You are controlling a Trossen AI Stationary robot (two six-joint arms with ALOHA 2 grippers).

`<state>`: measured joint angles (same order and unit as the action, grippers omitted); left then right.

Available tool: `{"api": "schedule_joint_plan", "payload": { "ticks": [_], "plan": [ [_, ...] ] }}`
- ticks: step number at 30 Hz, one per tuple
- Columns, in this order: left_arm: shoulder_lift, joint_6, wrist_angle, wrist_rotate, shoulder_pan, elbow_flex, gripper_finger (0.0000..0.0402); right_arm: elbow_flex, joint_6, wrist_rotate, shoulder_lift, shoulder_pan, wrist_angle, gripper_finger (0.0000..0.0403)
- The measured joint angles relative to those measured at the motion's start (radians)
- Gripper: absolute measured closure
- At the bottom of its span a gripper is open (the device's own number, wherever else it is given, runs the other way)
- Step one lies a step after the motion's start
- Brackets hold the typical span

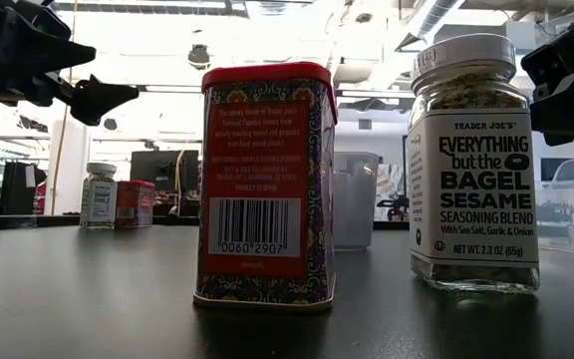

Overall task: Sort spices by type
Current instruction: Put the red seasoning can into the black bin

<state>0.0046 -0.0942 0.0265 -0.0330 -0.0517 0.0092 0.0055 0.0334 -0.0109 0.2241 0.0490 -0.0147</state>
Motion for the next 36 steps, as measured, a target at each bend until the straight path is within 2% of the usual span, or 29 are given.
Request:
{"api": "schedule_joint_plan", "payload": {
  "ticks": [16, 21, 26, 30, 36],
  "plan": [
    [0.000, -0.030, 0.002, -0.009, 0.000, 0.000, 0.0019, 0.000, 0.000, 0.000, 0.000, 0.000, 0.000, 0.0019],
    [0.000, -0.049, -0.002, -0.059, 0.000, 0.016, 0.0019, 0.000, 0.000, 0.000, 0.000, 0.000, 0.000, 0.0019],
    [0.000, 0.020, -0.011, -0.123, 0.000, 0.045, 0.0019, 0.000, 0.000, 0.000, 0.000, 0.000, 0.000, 0.0019],
    [0.001, 0.041, -0.018, -0.128, 0.000, 0.056, 0.0019, 0.000, 0.000, 0.000, 0.000, 0.000, 0.000, 0.0019],
    [0.001, -0.070, -0.016, -0.153, 0.000, 0.057, 0.0019, 0.000, 0.000, 0.000, 0.000, 0.000, 0.000, 0.0019]
  ]
}}
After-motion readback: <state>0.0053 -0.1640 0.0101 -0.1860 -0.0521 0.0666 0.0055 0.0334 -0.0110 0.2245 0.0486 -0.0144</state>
